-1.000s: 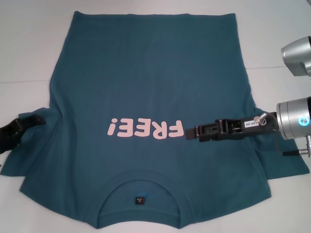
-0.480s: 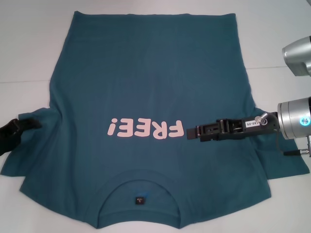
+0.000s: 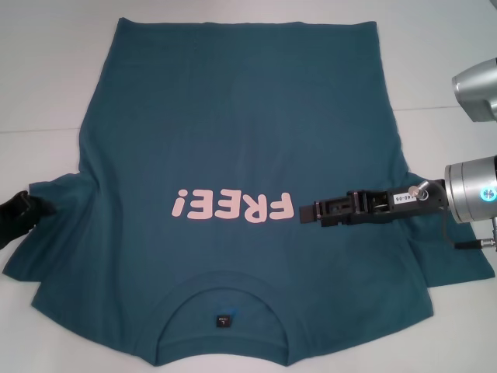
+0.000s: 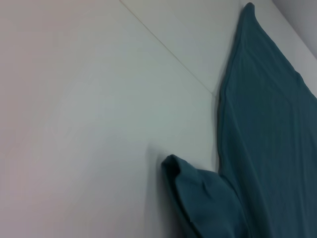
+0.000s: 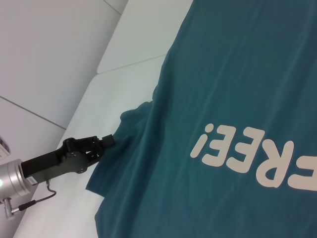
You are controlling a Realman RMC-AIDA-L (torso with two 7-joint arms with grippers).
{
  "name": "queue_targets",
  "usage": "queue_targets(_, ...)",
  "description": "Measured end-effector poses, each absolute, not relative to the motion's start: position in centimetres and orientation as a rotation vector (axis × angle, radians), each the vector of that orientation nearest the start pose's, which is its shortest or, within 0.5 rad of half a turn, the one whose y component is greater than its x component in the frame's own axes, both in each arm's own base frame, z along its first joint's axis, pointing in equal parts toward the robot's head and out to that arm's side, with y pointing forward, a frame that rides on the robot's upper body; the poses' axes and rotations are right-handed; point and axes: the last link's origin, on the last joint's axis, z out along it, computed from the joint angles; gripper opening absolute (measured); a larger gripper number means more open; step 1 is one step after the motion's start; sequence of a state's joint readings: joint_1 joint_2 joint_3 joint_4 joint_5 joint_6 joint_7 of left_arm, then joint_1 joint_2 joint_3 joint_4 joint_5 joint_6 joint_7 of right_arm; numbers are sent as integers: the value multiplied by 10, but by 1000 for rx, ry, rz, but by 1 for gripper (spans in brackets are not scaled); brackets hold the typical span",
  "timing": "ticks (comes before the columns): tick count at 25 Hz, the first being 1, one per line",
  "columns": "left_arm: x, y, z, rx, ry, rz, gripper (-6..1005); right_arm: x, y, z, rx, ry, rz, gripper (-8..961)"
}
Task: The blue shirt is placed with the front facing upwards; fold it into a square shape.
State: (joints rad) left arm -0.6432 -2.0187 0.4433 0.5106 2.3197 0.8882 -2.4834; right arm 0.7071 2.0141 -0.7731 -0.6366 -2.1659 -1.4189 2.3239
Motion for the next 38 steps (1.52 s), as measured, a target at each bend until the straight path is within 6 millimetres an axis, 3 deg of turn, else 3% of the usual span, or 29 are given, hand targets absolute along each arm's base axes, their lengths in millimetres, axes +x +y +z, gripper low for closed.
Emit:
queue_targets(12,-349,397,36,-1530,-1885,-613,1,238,382,4,-2441,1679,478,682)
queue_targets(30,-337,394,65,-1602,-1892,-765,2,238,383,4,-2441,1676,480,682)
queue_targets(38,-323,409,92,-1652,-1834,-769,2,238,382,3,-2444,1675,473,683)
